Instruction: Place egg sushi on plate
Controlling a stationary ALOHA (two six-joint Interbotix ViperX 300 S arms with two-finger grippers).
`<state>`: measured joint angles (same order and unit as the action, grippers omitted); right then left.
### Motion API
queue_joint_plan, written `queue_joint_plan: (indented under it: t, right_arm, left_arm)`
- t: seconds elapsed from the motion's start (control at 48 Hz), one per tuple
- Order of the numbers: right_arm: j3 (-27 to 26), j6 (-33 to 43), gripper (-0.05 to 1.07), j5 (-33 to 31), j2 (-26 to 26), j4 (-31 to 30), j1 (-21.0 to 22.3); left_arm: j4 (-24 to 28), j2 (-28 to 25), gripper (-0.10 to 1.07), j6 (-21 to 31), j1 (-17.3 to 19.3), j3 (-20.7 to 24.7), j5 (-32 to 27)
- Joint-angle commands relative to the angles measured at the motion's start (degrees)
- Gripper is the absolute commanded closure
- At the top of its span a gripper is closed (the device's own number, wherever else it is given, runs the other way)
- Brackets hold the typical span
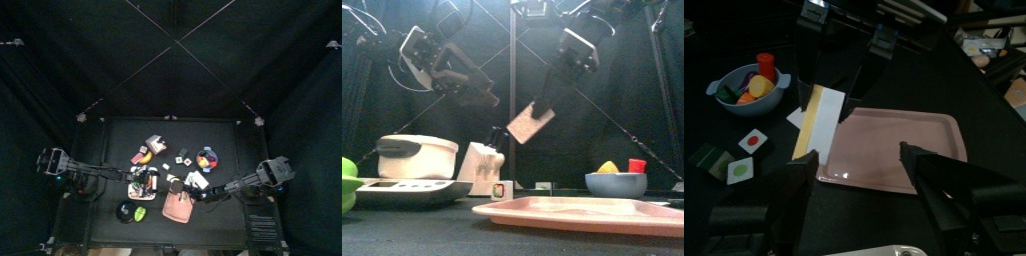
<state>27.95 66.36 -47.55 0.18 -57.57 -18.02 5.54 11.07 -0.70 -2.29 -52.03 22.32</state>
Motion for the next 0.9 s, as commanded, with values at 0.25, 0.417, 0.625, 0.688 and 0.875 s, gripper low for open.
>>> queue_joint_plan:
  t: [0.25, 0.417, 0.625, 0.688, 0.875]
  right_arm:
    - [-7.65, 0.09, 0.42, -14.94, 3.6, 14.06, -4.04]
    - [-12.57, -0.26, 0.42, -19.16, 10.46, 16.44, -5.98]
    - [-18.19, -0.44, 0.42, -24.26, 16.61, 14.41, -7.47]
    - [-18.98, -0.44, 0.41, -24.26, 17.58, 14.06, -7.56]
    - [-19.42, -0.35, 0.41, -24.26, 19.16, 14.33, -7.29]
  left_arm:
    - [-1.76, 1.67, 0.0, 0.0, 0.79, 0.09, 0.62]
    - [-1.85, 1.76, 0.0, 0.0, 0.79, -0.35, 0.62]
    - [-1.85, 1.76, 0.0, 0.0, 0.88, -0.53, 0.62]
    - [-1.85, 1.76, 0.0, 0.0, 0.88, -0.62, 0.62]
    - [-1.85, 1.76, 0.0, 0.0, 0.88, -0.62, 0.62]
